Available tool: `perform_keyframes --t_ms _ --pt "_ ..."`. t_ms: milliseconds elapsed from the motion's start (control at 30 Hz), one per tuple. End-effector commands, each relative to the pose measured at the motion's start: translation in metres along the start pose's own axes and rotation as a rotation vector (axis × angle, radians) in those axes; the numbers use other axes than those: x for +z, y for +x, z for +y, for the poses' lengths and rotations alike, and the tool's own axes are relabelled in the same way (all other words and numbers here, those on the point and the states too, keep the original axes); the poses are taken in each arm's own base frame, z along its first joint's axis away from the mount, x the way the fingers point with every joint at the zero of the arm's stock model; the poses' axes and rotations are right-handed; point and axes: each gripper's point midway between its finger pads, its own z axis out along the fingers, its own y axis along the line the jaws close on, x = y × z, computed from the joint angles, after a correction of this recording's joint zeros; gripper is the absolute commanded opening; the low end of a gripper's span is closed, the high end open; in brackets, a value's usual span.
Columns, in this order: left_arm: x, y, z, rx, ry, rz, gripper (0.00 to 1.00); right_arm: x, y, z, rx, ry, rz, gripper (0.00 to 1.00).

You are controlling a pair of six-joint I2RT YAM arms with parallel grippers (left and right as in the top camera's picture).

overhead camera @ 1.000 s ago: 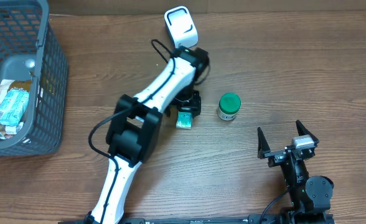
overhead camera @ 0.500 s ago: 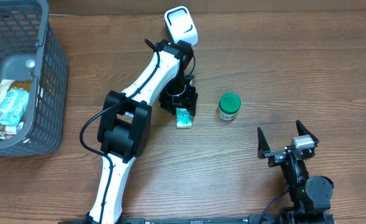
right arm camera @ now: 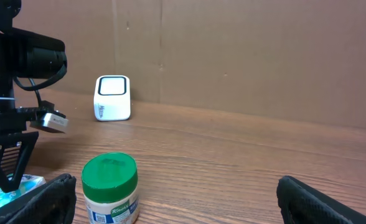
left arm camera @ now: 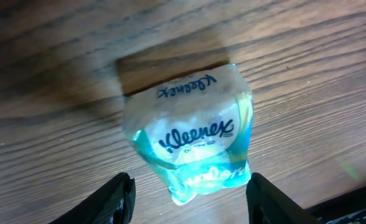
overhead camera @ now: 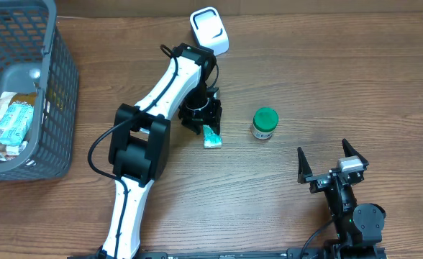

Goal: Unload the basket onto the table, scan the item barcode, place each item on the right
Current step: 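Hold the tissue pack on the table below the scanner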

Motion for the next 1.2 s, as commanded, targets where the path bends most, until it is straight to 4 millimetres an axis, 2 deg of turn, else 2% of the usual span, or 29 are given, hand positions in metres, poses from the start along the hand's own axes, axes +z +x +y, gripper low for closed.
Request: perform_keyframes --t_ms 0,133,300,500,633,733,800,900,1033,1167 --pt "-0.017 0.003 -0.007 0.006 0.018 -0.039 0.53 0.000 0.003 0.002 -0.004 -0.010 0.000 1.00" --pt "-0.010 0.007 -0.012 0.000 0.001 -0.022 0.52 0.000 0.003 0.002 -0.004 -0.010 0.000 1.00" --pt "0.001 0.009 0.001 -0.085 -0.098 -0.024 0.48 0.000 0.003 0.002 -0.004 -0.010 0.000 1.00" --pt "0.011 0.001 0.000 -0.087 -0.094 -0.051 0.43 0.000 0.003 0.002 -0.004 -0.010 0.000 1.00" --pt "0.019 0.002 -0.003 -0.076 -0.090 -0.049 0.43 0.000 0.003 0.002 -0.004 -0.010 0.000 1.00" --pt "0.015 -0.003 -0.003 -0.043 -0.102 -0.070 0.36 0.000 0.003 0.002 -0.004 -0.010 0.000 1.00" --pt "0.006 -0.008 -0.003 -0.036 -0.101 -0.100 0.37 0.000 0.003 0.002 -0.004 -0.010 0.000 1.00" --pt "-0.020 -0.016 -0.006 -0.035 -0.079 -0.168 0.42 0.000 0.003 0.002 -0.004 -0.010 0.000 1.00" --pt "-0.069 -0.019 -0.014 -0.020 -0.050 -0.290 0.49 0.000 0.003 0.002 -0.004 -0.010 0.000 1.00" --pt "-0.120 -0.009 -0.020 -0.007 -0.021 -0.414 0.52 0.000 0.003 0.002 -0.004 -0.010 0.000 1.00"
